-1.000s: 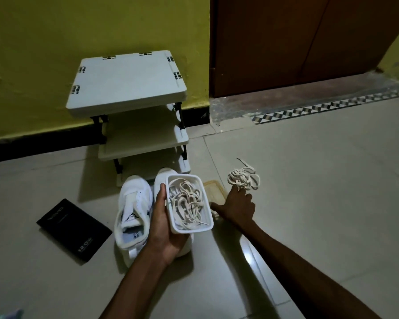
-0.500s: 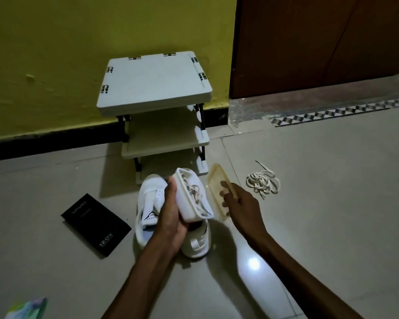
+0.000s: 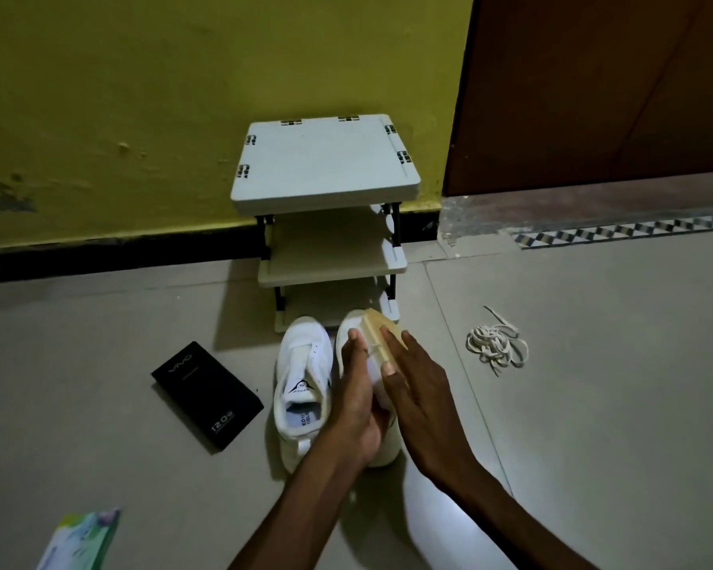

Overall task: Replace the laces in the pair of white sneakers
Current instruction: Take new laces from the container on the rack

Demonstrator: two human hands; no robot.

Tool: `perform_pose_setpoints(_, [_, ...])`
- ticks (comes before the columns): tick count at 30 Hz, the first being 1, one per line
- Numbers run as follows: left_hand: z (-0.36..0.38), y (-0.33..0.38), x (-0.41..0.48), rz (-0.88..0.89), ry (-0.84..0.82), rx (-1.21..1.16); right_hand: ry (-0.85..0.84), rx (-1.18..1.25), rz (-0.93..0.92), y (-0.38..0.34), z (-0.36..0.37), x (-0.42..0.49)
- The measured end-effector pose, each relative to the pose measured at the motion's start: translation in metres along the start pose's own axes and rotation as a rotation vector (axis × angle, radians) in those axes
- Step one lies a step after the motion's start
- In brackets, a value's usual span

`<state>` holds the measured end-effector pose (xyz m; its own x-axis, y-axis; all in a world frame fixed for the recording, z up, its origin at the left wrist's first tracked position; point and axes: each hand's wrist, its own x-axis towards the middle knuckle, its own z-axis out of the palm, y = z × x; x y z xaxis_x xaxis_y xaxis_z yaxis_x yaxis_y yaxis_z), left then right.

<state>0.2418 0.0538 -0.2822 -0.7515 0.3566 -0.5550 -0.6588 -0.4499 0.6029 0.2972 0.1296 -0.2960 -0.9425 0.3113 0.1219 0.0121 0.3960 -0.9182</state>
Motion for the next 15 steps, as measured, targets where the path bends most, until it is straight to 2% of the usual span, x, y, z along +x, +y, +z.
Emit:
perform_pose_setpoints(3, [0.002, 0.005, -0.006, -0.005, 0.041, -0.097, 0.024, 0.04, 0.004, -0.002, 0.004, 0.004])
perform_pose_setpoints(6, [0.002, 0.009, -0.009, 0.003, -0.026, -0.162, 0.066, 0.143, 0.032, 0.0, 0.004, 0.006])
perform_pose_setpoints(11, [0.001, 0.011, -0.012, -0.092, -0.128, -0.298, 0.078, 0.132, 0.048, -0.001, 0.003, 0.006])
perform_pose_setpoints(15, [0.0, 0.008, -0.007, 0.062, -0.172, -0.149, 0.114, 0.166, 0.014, -0.004, 0.004, 0.006])
